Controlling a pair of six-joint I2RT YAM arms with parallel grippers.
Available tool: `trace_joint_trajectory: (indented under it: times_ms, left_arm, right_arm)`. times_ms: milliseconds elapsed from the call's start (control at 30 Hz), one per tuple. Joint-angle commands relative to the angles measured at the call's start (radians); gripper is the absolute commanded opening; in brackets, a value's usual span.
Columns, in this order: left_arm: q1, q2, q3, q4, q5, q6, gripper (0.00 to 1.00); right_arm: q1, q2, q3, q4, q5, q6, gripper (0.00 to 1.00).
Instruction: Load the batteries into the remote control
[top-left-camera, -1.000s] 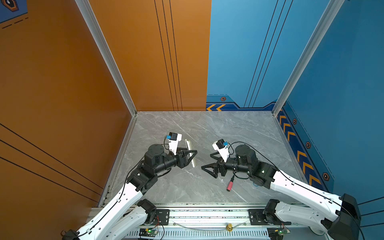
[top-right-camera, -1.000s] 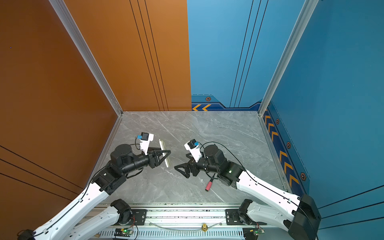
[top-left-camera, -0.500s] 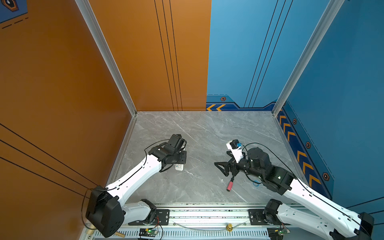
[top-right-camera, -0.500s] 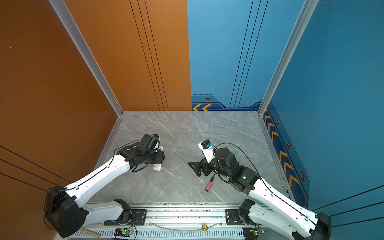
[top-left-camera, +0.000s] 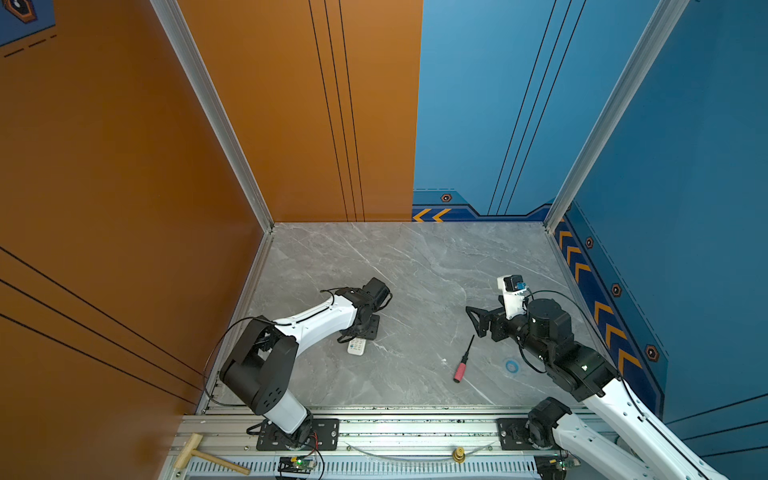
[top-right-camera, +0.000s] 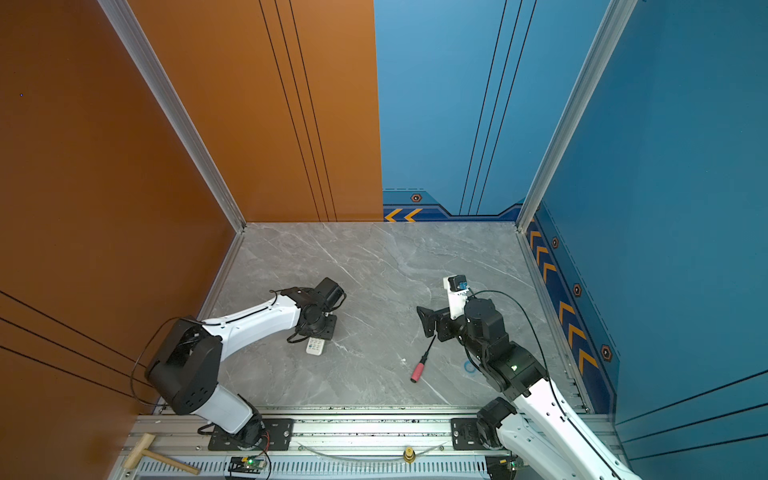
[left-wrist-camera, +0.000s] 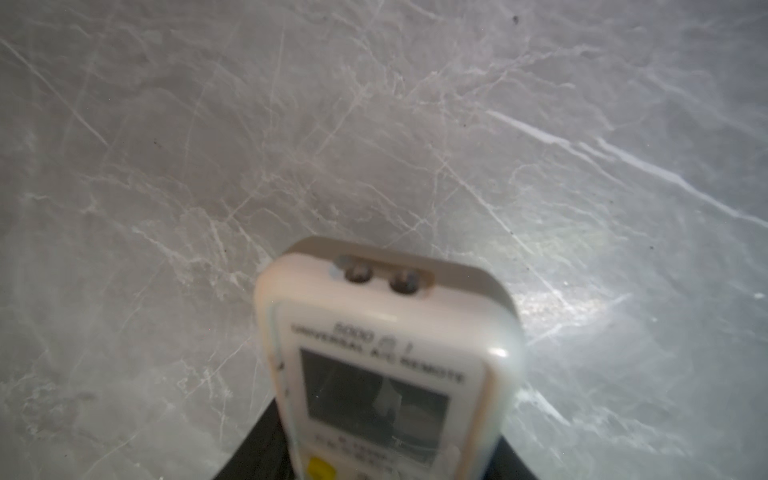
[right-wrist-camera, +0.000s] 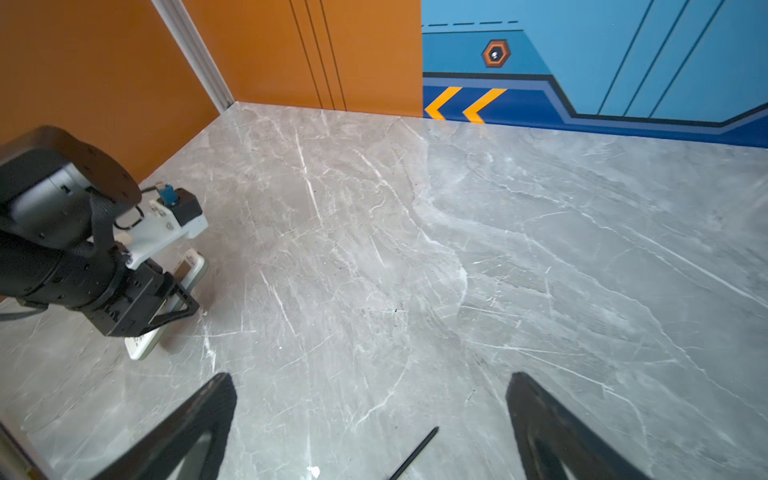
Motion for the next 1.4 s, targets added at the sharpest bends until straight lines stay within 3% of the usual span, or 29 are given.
trace_joint_trajectory:
  times_ms: [0,233,467,567,700,833,1000,1167,1233,1300,1367]
  left_arm:
    - [-0.003,0.045,0.015,0.028,-0.015,-0.023,0.05]
    - [-0.006,0.107,-0.009,0.094,-0.002,-0.044,0.15]
    - [-0.004,0.059,-0.063,0.152,0.019,-0.055,0.7]
    - [-0.005,0.025,-0.078,0.157,0.018,-0.055,0.79]
    - [-0.005,-0.037,-0.089,0.154,0.019,-0.055,0.99]
    - [0.004,-0.139,-0.115,0.138,0.007,-0.056,0.98]
    - [0.047,-0.333,-0.176,0.123,-0.12,0.0,0.98]
    - [0.177,-0.49,-0.223,0.109,-0.273,0.036,0.98]
    - [0.199,-0.529,-0.274,0.171,-0.413,0.023,0.98]
    - [0.2,-0.577,-0.339,0.288,-0.443,0.15,0.98]
    - [0.208,-0.618,-0.396,0.377,-0.494,0.202,0.98]
  right_arm:
    - [-0.033,-0.019,-0.008,-0.022,0.034,0.013,1.0]
    - [-0.095,-0.048,-0.017,-0.022,0.036,0.01,1.0]
    - [-0.14,-0.064,-0.023,-0.033,0.036,0.007,1.0]
    - [-0.166,-0.068,-0.025,-0.036,0.023,0.0,1.0]
    - [-0.199,-0.072,-0.038,-0.042,0.015,-0.001,1.0]
    - [-0.229,-0.079,-0.071,-0.04,0.026,-0.002,1.0]
    - [-0.273,-0.124,-0.166,0.021,0.105,-0.023,1.0]
    - [-0.373,-0.139,-0.284,0.14,0.133,-0.033,1.0]
    - [-0.406,-0.141,-0.331,0.195,0.165,-0.024,1.0]
    - [-0.422,-0.148,-0.378,0.255,0.211,-0.018,1.0]
    - [-0.435,-0.159,-0.422,0.322,0.195,-0.057,1.0]
